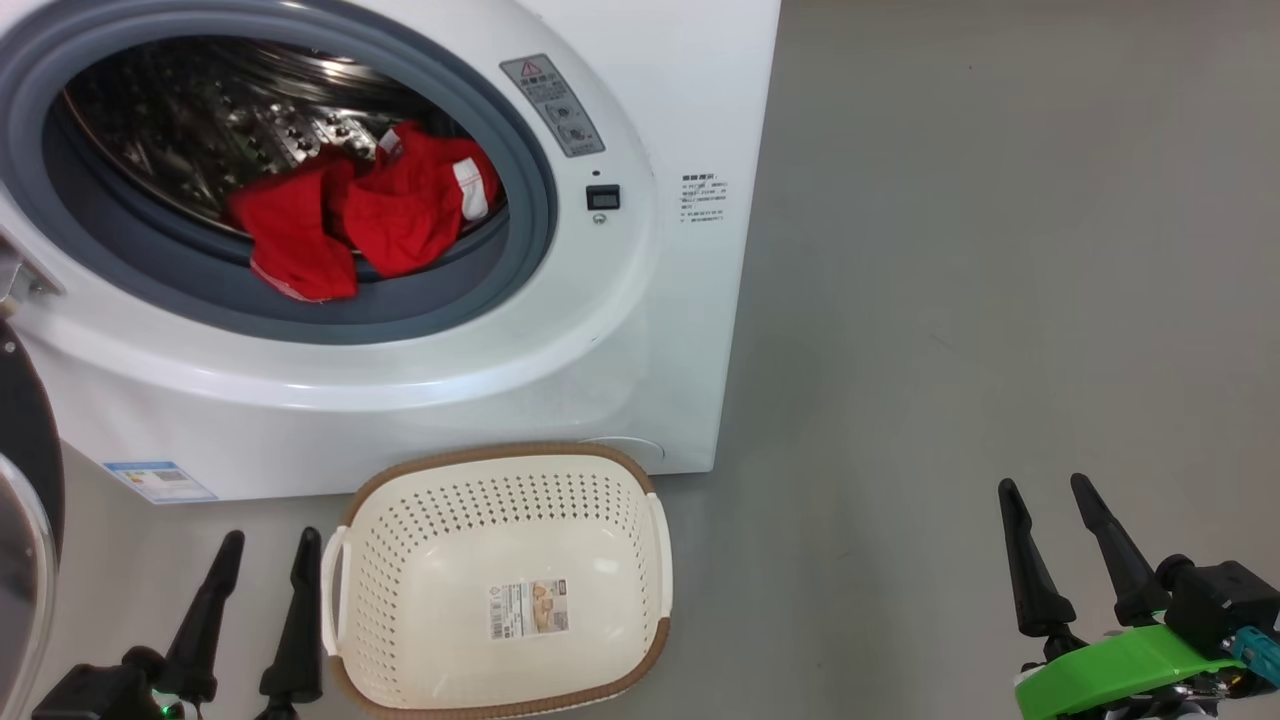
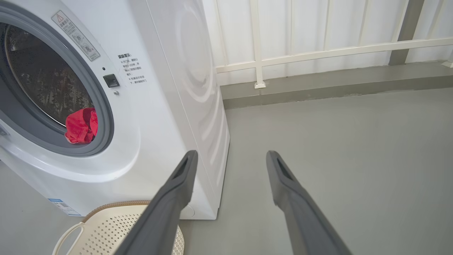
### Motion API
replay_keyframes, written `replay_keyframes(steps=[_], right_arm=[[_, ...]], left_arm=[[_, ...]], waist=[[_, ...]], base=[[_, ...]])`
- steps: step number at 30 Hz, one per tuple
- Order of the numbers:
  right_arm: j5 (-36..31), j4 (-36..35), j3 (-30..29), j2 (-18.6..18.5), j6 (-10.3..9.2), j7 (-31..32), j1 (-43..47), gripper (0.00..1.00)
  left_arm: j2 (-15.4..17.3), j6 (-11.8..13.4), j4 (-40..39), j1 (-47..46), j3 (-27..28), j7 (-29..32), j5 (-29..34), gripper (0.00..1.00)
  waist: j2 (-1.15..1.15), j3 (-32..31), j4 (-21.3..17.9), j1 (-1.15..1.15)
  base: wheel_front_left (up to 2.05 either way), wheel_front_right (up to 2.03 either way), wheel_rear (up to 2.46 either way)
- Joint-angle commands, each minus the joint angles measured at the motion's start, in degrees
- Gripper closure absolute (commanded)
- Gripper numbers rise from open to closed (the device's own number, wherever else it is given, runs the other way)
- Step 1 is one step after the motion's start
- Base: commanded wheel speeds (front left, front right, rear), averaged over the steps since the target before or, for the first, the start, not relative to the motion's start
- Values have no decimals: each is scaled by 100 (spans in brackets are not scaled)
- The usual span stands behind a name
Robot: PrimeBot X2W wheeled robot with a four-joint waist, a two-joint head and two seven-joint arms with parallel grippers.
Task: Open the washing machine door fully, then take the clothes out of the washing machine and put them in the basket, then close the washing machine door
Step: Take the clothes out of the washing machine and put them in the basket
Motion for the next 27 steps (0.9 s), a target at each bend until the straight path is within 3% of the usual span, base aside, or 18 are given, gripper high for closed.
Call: replay_keyframes(steps=[1,21,27], right_arm=[[-20,-137,143,-62,36,-52,-138,0],[-25,-124,154,-44,36,-52,-193,0],[-32,-162,210,12,36,-52,-319,0]], left_arm=[[75,7,-100,-210,215,-29,86,0],[42,7,129,-295,204,-29,60,0],[119,7,441,-791,83,-29,85,0]], waist=[[0,4,2,0],[0,83,16,0],[0,295,-43,0]], base=[[23,-23,0],[0,0,0],[0,0,0]])
